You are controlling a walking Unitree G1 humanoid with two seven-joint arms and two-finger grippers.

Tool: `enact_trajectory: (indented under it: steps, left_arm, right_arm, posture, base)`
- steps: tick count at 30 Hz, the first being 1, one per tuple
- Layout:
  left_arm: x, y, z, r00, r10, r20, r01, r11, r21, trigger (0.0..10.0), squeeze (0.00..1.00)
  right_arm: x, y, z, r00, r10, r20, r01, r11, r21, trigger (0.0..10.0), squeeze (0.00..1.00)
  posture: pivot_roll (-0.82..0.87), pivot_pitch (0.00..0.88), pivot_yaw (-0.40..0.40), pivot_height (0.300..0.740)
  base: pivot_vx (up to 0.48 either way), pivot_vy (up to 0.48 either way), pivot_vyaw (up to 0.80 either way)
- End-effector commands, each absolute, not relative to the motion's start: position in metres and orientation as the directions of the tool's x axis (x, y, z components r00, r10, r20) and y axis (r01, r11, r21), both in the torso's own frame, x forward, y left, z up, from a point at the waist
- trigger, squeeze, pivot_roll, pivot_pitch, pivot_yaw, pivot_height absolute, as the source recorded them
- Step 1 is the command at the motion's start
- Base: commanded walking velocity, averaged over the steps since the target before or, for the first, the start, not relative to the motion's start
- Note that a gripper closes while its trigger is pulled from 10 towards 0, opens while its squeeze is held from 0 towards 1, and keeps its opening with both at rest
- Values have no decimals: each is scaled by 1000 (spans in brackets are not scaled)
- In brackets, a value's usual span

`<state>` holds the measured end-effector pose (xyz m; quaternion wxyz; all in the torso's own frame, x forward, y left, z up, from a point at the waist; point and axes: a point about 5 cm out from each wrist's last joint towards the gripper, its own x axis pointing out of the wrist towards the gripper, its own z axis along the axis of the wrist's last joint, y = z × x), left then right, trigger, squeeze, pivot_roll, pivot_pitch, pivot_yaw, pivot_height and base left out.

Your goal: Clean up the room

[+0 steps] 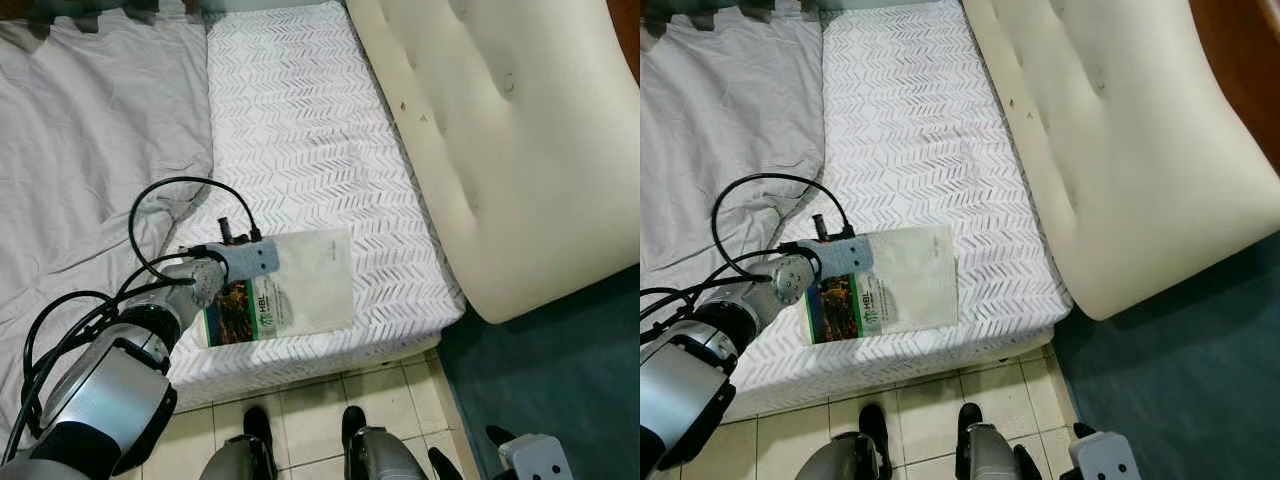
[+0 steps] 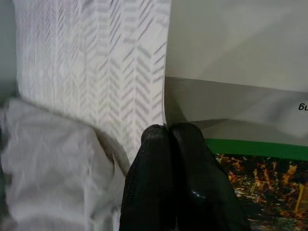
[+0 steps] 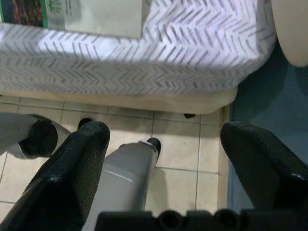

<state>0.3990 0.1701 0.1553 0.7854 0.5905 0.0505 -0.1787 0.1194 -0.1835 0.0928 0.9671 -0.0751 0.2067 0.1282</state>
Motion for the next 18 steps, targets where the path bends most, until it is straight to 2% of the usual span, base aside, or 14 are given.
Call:
enact_trajectory:
  steps: [1,2,4,16,17,18]
  left_arm:
    - [399,178,153,942,-178,-285,329,313,891,10000,0]
    - [399,180,153,945,-166,-283,325,350,878,10000,0]
    - [397,183,150,944,-153,-292,329,356,875,10000,0]
    - [398,178,150,940,-163,-298,337,331,881,10000,4]
    - [398,177,151,941,-169,-294,334,317,888,10000,855]
    - [398,177,151,941,-169,-294,334,317,888,10000,855]
  right_arm:
    - [113,-185,93,872,203,-445,-273,957,-100,10000,0]
    - [113,-185,93,872,203,-446,-274,957,-100,10000,0]
    - [112,-185,94,870,205,-448,-276,956,-99,10000,0]
    - [110,-184,94,864,210,-457,-283,955,-95,10000,0]
    - [110,-184,94,863,210,-459,-283,954,-94,10000,0]
    - [110,-184,94,863,210,-459,-283,954,-94,10000,0]
  posture:
    - [-329,441,-78,740]
    - [-329,441,-78,740]
    - [-332,443,-81,740]
    - [-341,447,-86,740]
    - [-342,448,-86,740]
    - [-342,448,-86,740]
  base:
    - [0,0,0]
    - [0,0,0]
    - [0,0,0]
    - [0,0,0]
    - [0,0,0]
    - [0,0,0]
